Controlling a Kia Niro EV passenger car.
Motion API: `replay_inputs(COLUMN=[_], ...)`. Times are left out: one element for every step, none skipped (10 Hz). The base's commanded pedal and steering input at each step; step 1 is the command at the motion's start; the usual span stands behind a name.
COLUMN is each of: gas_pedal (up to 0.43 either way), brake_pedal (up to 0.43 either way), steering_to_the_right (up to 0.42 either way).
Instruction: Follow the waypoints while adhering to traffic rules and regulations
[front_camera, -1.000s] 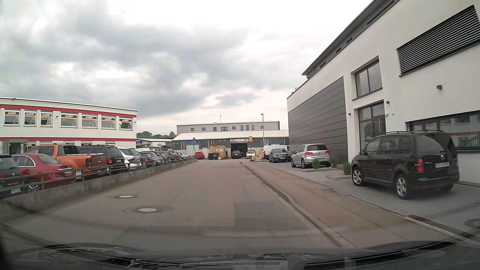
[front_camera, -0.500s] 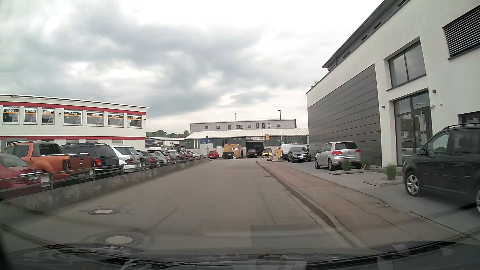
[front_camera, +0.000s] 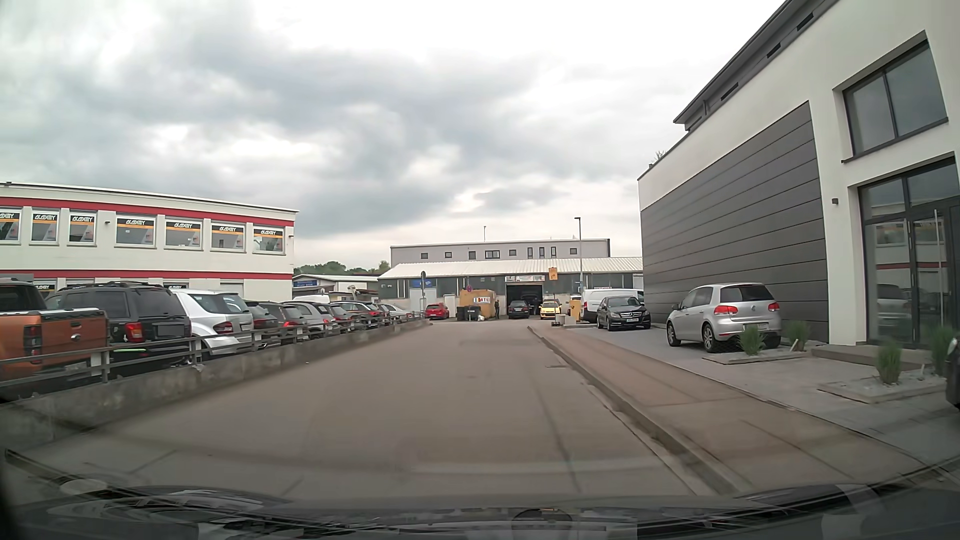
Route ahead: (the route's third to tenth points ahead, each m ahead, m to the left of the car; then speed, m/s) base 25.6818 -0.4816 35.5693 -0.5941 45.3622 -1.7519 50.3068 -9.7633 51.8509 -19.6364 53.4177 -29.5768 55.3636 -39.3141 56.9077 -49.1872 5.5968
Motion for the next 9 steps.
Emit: replay_inputs(gas_pedal=[0.067,0.067,0.067,0.059,0.059,0.047,0.047,0.047,0.047], brake_pedal=[0.000,0.000,0.000,0.000,0.000,0.000,0.000,0.000,0.000], steering_to_the_right=[-0.008,-0.005,-0.005,-0.003,0.000,0.000,0.001,0.008,0.012])
